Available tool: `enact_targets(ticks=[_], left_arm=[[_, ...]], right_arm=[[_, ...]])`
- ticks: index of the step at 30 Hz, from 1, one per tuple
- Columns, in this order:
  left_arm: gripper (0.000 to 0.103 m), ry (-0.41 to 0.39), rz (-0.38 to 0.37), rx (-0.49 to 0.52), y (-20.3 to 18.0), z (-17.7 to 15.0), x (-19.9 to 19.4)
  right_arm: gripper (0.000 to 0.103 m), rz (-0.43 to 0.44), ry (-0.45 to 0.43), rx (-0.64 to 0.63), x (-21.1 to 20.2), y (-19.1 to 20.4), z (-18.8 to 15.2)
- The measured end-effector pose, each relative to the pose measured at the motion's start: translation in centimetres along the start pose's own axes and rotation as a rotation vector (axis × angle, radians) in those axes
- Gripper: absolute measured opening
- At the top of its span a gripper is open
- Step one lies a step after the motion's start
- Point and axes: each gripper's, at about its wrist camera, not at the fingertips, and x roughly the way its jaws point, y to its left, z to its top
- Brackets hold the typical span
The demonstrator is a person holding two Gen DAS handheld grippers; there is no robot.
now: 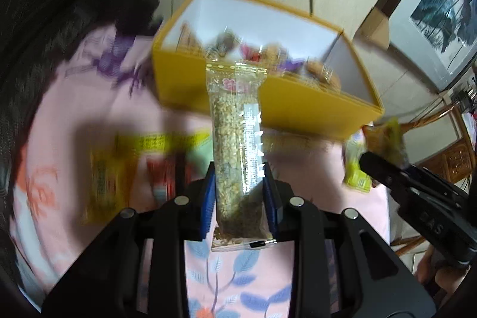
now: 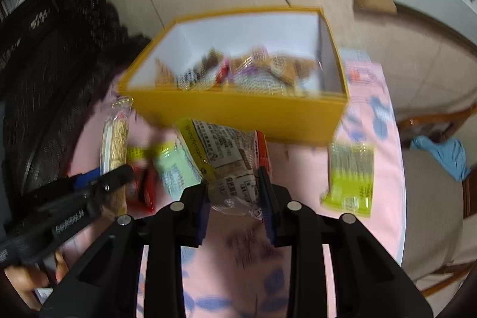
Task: Organize snacks
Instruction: 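Carry both snacks into the yellow box and open both grippers, then grasp the green seed bag with right gripper while left grasps the red wafer pack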
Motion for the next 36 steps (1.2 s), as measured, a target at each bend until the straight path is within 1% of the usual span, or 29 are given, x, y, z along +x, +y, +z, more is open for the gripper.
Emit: enact_targets(ticks=[1,2,5,9,11,13,14,15,16,17,18,19,21,23,24,26,29,31,32,33,36], left_arm=[[0.029,-0.004,-0.001,0.004,-0.1,0.8,0.1],[0.029,-0.014,0.000,0.014,-0.4,2.6,0.2],[0.029,-0.033,0.018,0.051,-1.1,6.1,0.8],[0.029,-0.057,0.044,0.091,-1.9,10.6,1.8],[0.029,-0.059,0.051,0.094,-1.9,12.2,2.3],[0.030,-0.047,0.060,0.093,-1.8,13.9,3.1],[0.034,-0.042,0.064,0.088,-1.6,14.4,3.3],[0.062,-0.039,0.070,0.080,-1.3,15.0,3.6],[0.090,-0.043,0.080,0.073,-1.0,15.4,3.6],[0.092,-0.067,0.094,0.062,-0.6,15.8,3.3],[0.092,-0.089,0.093,0.055,-0.2,16.0,2.8],[0.092,-0.095,0.090,0.048,0.2,16.0,2.5],[0.092,-0.097,0.091,0.032,1.2,15.4,1.9],[0.092,-0.117,0.086,0.000,2.2,14.3,1.0],[0.092,-0.123,0.083,-0.013,2.7,13.5,0.7],[0.092,-0.123,0.080,-0.050,3.7,11.5,0.3],[0.092,-0.101,0.069,-0.121,5.3,8.0,0.6],[0.092,-0.071,0.077,-0.171,6.7,5.3,1.0],[0.092,-0.053,0.082,-0.184,7.1,4.4,1.2],[0.092,-0.027,0.091,-0.203,7.8,3.2,1.5],[0.092,0.044,0.089,-0.234,8.9,0.5,2.0]], right_arm=[[0.030,0.004,-0.006,0.003,0.2,0.1,1.2],[0.030,0.005,-0.011,0.004,0.4,0.1,2.3],[0.030,-0.002,-0.020,0.008,1.3,0.0,5.4],[0.030,-0.018,-0.031,0.006,2.4,-0.3,8.7],[0.030,-0.025,-0.036,0.003,2.8,-0.4,10.0],[0.033,-0.038,-0.044,0.000,3.2,-0.5,11.3],[0.034,-0.044,-0.046,0.000,3.4,-0.6,12.0],[0.044,-0.049,-0.040,0.001,3.7,-0.8,12.7],[0.052,-0.061,-0.039,0.004,3.8,-1.0,13.1],[0.061,-0.074,-0.048,0.008,3.7,-1.2,13.4],[0.061,-0.079,-0.061,0.007,3.5,-1.4,13.5],[0.061,-0.072,-0.073,-0.006,3.1,-1.7,13.5],[0.061,-0.081,-0.066,-0.024,2.5,-2.4,13.4],[0.062,-0.102,-0.069,-0.017,1.3,-4.1,12.3],[0.062,-0.115,-0.073,0.003,0.6,-5.5,11.1],[0.062,-0.147,-0.058,0.039,0.3,-7.8,9.0],[0.062,-0.212,0.023,0.123,1.7,-11.9,4.1],[0.062,-0.227,0.109,0.196,3.6,-14.1,0.6],[0.062,-0.216,0.139,0.227,4.5,-14.8,-0.9],[0.062,-0.214,0.159,0.246,5.4,-15.2,-2.2],[0.062,-0.223,0.170,0.270,6.8,-15.7,-3.9]])
